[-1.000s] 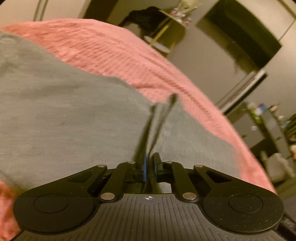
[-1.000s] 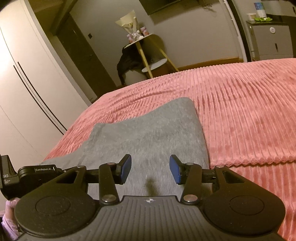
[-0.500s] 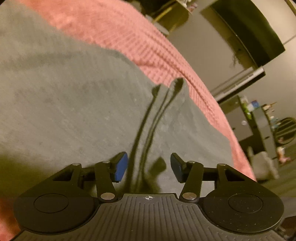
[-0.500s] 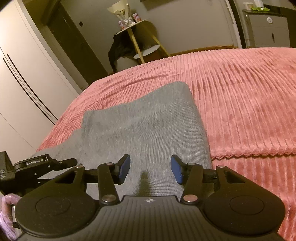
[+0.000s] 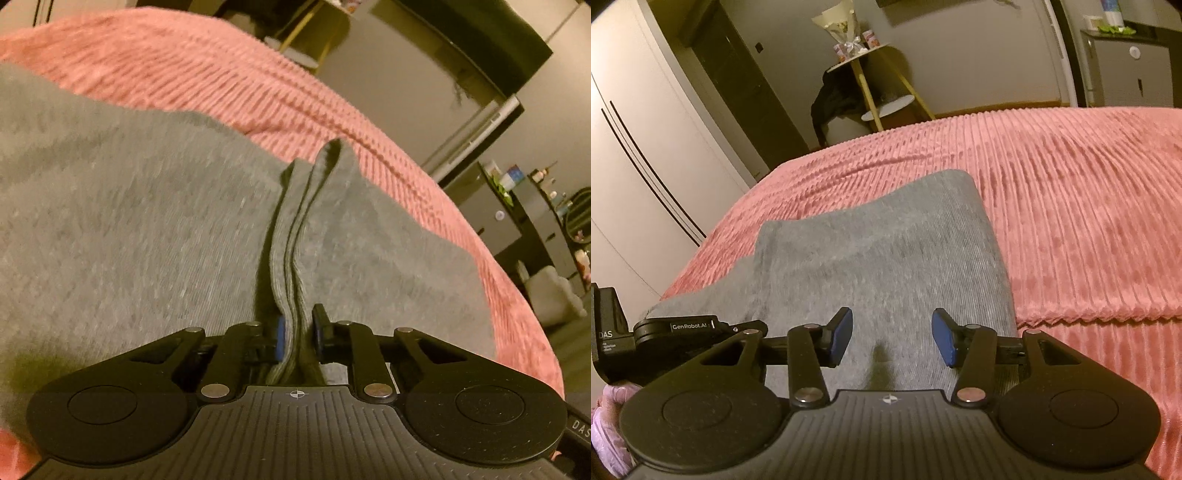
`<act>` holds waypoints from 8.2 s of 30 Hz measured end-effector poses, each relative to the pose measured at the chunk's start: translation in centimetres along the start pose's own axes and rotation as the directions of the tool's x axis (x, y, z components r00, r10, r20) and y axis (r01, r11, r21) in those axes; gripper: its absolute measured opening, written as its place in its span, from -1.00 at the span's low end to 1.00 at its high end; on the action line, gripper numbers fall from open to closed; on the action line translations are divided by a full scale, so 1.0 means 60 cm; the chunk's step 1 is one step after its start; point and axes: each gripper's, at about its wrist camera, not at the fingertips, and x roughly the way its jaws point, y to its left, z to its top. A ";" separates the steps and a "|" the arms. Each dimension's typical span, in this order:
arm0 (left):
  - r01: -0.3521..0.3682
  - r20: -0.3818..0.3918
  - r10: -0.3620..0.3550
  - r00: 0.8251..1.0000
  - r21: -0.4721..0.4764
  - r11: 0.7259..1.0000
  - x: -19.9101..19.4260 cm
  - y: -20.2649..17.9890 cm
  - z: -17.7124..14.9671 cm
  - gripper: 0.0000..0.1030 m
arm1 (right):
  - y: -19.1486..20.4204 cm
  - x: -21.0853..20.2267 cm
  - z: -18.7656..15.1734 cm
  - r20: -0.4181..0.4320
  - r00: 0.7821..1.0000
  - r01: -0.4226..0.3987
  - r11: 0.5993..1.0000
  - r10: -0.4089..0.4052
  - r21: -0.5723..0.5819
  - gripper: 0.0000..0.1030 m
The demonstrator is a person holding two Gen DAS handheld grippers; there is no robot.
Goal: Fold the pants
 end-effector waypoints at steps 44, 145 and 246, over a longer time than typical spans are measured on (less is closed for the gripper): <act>-0.062 0.065 0.078 0.995 -0.212 0.975 -0.059 0.083 0.016 0.11 | 0.058 0.055 -0.014 -0.160 0.986 0.013 0.979 -0.047 -0.204 -0.50; 0.167 0.433 0.208 0.877 -0.680 0.714 -0.242 0.494 -0.022 0.25 | 0.085 0.071 -0.017 -0.002 0.997 0.078 0.975 -0.080 -0.207 0.00; -0.125 -0.044 0.126 0.991 0.031 0.992 -0.146 -0.011 -0.071 0.23 | -0.039 0.009 0.003 0.011 0.992 -0.119 0.873 0.129 0.472 0.38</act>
